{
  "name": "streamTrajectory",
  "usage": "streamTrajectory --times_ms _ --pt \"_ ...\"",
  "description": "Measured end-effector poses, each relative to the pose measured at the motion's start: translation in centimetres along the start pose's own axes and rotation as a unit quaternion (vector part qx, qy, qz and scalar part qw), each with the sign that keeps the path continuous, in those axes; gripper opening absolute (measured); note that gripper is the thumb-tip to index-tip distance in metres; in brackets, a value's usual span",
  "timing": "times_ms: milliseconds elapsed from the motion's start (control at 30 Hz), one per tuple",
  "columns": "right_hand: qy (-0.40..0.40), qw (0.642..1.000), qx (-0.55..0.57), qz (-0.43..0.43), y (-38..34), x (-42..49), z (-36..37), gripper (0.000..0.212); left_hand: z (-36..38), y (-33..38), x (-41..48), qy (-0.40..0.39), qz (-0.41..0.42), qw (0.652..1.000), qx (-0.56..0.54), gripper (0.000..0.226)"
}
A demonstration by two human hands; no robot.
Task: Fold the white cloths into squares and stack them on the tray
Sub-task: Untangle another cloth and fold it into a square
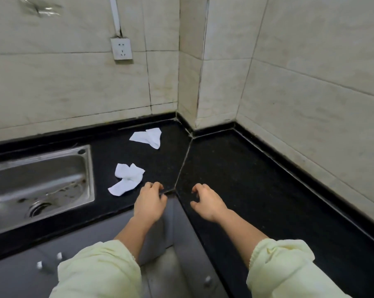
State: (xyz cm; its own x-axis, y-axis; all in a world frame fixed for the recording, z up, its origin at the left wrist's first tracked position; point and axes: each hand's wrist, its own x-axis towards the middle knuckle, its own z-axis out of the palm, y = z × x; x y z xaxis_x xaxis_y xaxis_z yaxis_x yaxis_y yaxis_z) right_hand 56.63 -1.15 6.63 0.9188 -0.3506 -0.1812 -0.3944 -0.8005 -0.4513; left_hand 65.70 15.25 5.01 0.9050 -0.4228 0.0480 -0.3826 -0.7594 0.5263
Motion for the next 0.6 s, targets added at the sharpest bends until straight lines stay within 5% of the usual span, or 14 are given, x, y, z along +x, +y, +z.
streamTrajectory --times_ms 300,467,600 --pt "-0.029 0.999 0.027 0.019 -5.3 12.1 4.0 0.037 -1.7 -9.9 11.1 0.005 -0.056 0.998 -0.030 0.031" --pt "-0.046 0.995 0.068 0.053 -9.0 18.3 7.2 0.035 -2.4 -15.9 18.4 -0.035 -0.016 0.999 -0.039 0.032" --pt "-0.064 0.990 0.103 0.078 -10.8 20.9 9.2 0.041 -2.4 -17.7 21.4 -0.109 0.060 0.991 -0.046 0.058"
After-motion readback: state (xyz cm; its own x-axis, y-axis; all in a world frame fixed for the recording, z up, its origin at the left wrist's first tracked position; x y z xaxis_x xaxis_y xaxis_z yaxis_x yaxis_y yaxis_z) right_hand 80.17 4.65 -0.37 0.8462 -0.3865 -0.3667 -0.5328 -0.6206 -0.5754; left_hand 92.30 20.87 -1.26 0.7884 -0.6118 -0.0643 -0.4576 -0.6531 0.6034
